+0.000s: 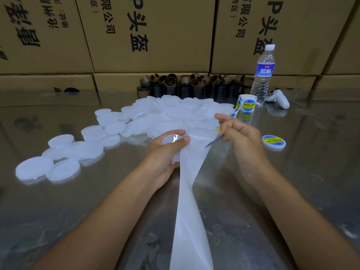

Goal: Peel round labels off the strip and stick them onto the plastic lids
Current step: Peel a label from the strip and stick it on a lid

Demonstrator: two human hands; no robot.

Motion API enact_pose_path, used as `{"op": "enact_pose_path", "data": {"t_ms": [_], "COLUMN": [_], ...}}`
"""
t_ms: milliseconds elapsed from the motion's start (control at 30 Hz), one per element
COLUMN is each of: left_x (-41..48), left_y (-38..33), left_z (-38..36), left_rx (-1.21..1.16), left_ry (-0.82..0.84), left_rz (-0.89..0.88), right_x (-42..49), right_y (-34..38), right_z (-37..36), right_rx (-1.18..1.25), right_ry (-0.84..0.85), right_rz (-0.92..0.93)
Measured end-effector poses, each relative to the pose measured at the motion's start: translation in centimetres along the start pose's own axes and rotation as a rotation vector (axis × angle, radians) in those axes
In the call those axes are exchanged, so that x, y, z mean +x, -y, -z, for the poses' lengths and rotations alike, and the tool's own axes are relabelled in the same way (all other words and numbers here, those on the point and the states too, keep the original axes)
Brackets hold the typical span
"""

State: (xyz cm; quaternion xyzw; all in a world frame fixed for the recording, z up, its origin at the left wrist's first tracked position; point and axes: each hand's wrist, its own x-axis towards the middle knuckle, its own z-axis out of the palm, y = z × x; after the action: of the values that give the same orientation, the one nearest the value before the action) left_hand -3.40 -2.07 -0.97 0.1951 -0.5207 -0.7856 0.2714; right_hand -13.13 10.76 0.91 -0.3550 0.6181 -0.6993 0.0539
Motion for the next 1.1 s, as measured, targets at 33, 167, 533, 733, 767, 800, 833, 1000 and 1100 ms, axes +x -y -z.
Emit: {"op": "enact_pose_path", "data": {"t_ms": [33,167,533,733,767,800,833,1000,1100], "left_x": [0.0,-0.1,0.2,-0.1,-0.1,-0.1,-0.1,-0.1,0.0], "left_y": [0.0,0.1,-0.5,-0.5,-0.5,-0.4,-0.3,0.1,0.2], "left_z": [0.0,-0.3,-0.4,-0.7,-0.7,-0.7,-0.7,-0.7,-0.6], "left_rx": [-0.001,0.031,-0.176,-0.198,-0.189,-0.178,-0.163,-0.098,-0.078], "left_ry": [0.0,-0.012,0.044,0.158,0.167,0.173,0.177,0.232,0.261], "left_rz": [-0.003,-0.024,0.048,0.147,0.154,0.162,0.173,0.212,0.215], "right_x": [0.0,0.0,-0.5,-0.6,-0.6,-0.7,-0.7,-0.8,-1.0], "right_y": [0.0,0.0,0.5,0.7,0.8,0.9,0.9,0.7,0.6], "right_z": [0.1,0.1,-0.3,-0.4,-0.5,-0.6,-0.6,-0.9,-1.0], "right_rx": [0.023,0.041,-0.007,-0.051,-0.045,-0.039,-0.034,-0.015,0.004], "right_ry": [-0.006,0.013,0.093,0.139,0.153,0.167,0.179,0.225,0.265], "right_rz": [0.012,0.084,0.104,0.106,0.102,0.097,0.09,0.052,0.046]}}
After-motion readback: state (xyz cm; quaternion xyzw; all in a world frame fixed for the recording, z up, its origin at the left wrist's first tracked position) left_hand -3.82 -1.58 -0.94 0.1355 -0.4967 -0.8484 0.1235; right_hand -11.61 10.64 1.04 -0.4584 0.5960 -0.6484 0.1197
